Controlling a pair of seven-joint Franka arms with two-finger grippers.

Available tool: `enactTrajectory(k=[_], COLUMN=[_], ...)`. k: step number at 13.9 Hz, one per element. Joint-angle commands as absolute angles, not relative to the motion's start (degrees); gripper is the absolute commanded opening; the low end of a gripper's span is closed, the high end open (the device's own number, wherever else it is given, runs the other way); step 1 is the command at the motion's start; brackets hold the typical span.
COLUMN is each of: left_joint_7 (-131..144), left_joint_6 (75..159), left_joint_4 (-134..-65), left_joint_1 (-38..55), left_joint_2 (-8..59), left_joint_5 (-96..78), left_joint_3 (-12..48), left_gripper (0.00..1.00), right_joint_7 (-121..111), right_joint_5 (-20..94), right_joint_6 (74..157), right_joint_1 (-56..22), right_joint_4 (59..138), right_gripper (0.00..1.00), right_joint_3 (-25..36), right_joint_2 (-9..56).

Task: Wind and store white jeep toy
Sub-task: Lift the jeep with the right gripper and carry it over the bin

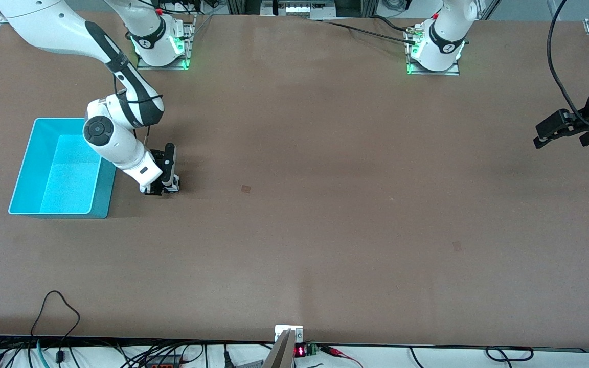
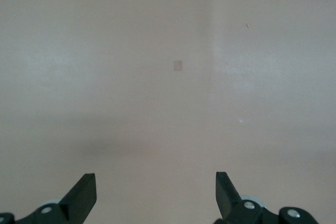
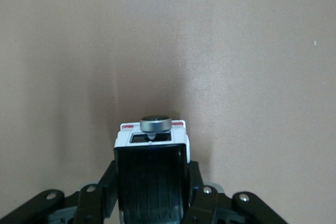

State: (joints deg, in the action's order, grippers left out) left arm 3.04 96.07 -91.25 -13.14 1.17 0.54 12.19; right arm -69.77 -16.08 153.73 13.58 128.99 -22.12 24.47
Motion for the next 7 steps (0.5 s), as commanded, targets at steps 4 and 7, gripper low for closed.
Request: enactTrajectory(k=[4, 7], left_joint_7=[5.0, 3.96], left_joint_6=[94.75, 94.48], left_joint_4=[-91.58, -91.58], left_joint_1=[-13.36, -13.36], left_joint_2=[0.7, 0.35], left_joint_5=[-0.79, -0.53], left_joint_3=[12.3, 12.39], left_gripper=[1.0, 1.0], right_joint_7=[-66.37, -58.92], right_joint_5=[-17.31, -17.14], right_joint_6=[153.64, 147.51], right_joint_1=[13.1, 12.74], right_joint_4=[128.32, 128.32], right_gripper=[0.0, 0.0], right_joint_3=[-20.83, -20.83], right_joint_2=[22.34, 15.76])
